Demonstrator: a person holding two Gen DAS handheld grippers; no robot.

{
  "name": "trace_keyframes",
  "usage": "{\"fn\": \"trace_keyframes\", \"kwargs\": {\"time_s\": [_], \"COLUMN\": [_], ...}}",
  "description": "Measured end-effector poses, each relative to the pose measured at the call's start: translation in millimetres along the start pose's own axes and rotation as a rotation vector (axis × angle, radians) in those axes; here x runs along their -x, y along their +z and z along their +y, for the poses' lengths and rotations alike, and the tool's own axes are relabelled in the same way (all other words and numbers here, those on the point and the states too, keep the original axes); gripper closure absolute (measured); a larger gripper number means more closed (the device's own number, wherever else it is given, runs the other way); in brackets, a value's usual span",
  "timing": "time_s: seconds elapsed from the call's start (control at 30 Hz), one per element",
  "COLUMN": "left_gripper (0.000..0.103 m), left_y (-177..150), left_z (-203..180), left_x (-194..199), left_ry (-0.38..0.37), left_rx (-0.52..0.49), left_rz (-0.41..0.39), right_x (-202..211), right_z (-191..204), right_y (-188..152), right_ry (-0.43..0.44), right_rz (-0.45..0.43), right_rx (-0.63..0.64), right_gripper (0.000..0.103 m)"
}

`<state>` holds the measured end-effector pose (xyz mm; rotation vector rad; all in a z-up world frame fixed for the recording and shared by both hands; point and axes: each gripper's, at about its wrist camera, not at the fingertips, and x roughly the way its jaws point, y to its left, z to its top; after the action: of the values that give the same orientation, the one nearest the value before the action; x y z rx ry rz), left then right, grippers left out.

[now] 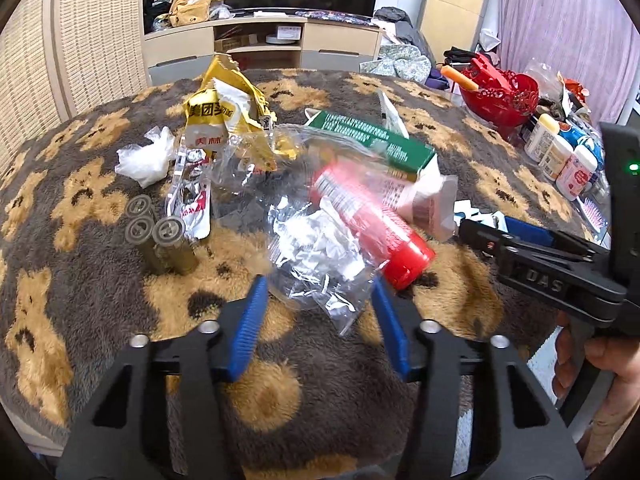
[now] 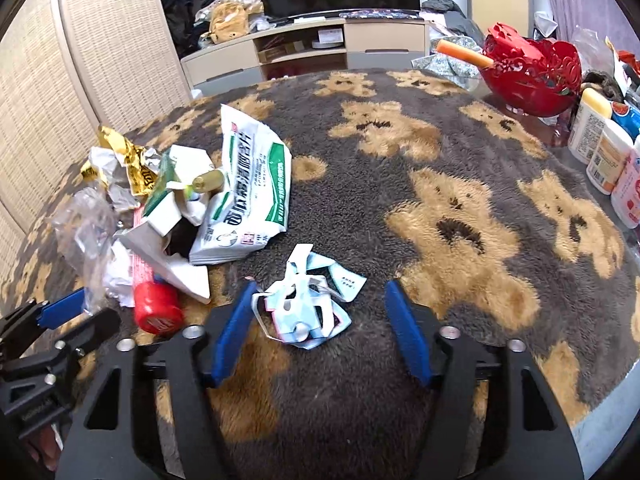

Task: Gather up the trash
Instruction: 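Grasp the clear plastic bag with the left tool while the right tool grasps the white wrapper, then lower both held items into the black bin and open both tools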

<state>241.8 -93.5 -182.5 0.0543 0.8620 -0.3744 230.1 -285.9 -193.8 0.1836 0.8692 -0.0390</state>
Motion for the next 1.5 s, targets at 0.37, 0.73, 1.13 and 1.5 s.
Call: {"fn": "trace_keyframes", "kwargs": {"time_s": [0.37,0.73,1.13,1.5], "left_gripper": [0.075,0.081,0.082,0.082], "left_y": [-10,-47,-108,-166], "left_z": [5,0,-7,-9], "left_x": [21,65,119,129], "left_ry": [0.012,0.004,0.01,-0.027], "left_rx": [-0.009,-0.003,0.017,0.05], "left_rz": [-0.023,-0.019,-0.01,0.07], "right_x": [18,66,111,119], "right_z": [10,20,57,76], "right_y": [-12,-46,-93,-145], "right_ry": [0.018,0.064,0.147,0.175], "right_rz": [-0.005,-0.009,0.014,0.093], "right_rx": [0.041,0.039,0.093,0.123], "right_gripper": [0.076,0.076,0.076,0.076]}}
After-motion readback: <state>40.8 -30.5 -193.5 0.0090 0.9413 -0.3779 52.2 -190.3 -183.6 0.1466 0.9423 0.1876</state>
